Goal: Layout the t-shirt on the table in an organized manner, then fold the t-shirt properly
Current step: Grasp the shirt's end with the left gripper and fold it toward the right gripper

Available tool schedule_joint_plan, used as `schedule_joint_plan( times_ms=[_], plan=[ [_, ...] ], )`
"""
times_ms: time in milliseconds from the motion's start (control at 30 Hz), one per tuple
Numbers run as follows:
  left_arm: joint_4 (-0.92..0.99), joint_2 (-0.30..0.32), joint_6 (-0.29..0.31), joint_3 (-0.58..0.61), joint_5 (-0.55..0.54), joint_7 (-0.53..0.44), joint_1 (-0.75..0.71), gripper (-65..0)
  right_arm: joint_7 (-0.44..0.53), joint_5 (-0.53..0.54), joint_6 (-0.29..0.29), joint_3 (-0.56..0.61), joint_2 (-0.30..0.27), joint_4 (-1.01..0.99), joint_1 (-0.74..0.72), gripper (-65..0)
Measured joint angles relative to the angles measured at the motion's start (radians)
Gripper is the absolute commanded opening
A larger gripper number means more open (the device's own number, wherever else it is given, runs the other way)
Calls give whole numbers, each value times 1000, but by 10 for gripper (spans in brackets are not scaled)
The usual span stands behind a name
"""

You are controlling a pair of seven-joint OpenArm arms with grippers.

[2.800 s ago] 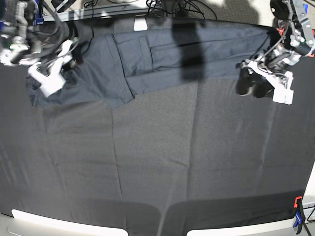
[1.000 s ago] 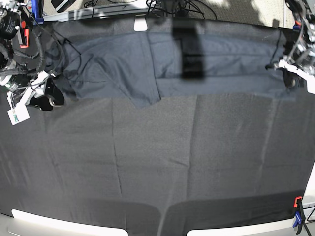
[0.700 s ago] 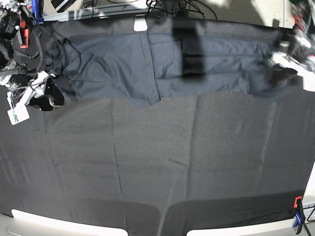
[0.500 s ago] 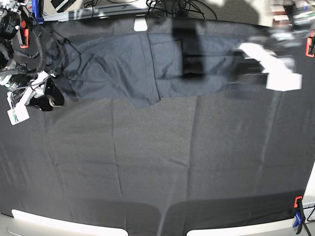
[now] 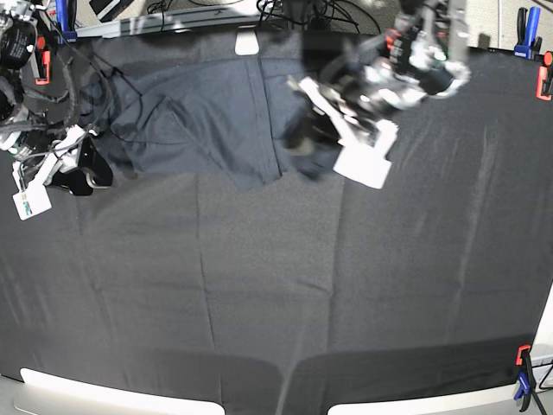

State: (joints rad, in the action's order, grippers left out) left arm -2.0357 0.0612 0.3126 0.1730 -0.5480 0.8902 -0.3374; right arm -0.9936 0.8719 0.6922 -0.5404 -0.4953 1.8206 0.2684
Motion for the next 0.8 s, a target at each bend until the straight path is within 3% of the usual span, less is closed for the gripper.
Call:
schedule_joint_plan(
  times_ms=[67, 233, 300, 400, 467, 800],
  plan=[
    [0, 0, 0, 5, 7, 0, 0, -650, 0, 0, 0, 0, 0, 0, 0, -396],
    [0, 3, -3, 5, 6, -95, 0, -354, 0, 0, 0, 0, 0, 0, 0, -396],
    [0, 2, 19, 5, -31, -121, 6, -343, 0, 0, 0, 0, 0, 0, 0, -396],
    [0, 2, 107, 5, -110, -112, 33, -343, 0, 0, 0, 0, 0, 0, 0, -396],
    [0, 3, 119, 5, -125, -77, 47, -343, 0, 0, 0, 0, 0, 0, 0, -396],
    [0, 23, 130, 3, 87, 26, 46, -343, -1, 0, 0, 0, 0, 0, 0, -396]
  ],
)
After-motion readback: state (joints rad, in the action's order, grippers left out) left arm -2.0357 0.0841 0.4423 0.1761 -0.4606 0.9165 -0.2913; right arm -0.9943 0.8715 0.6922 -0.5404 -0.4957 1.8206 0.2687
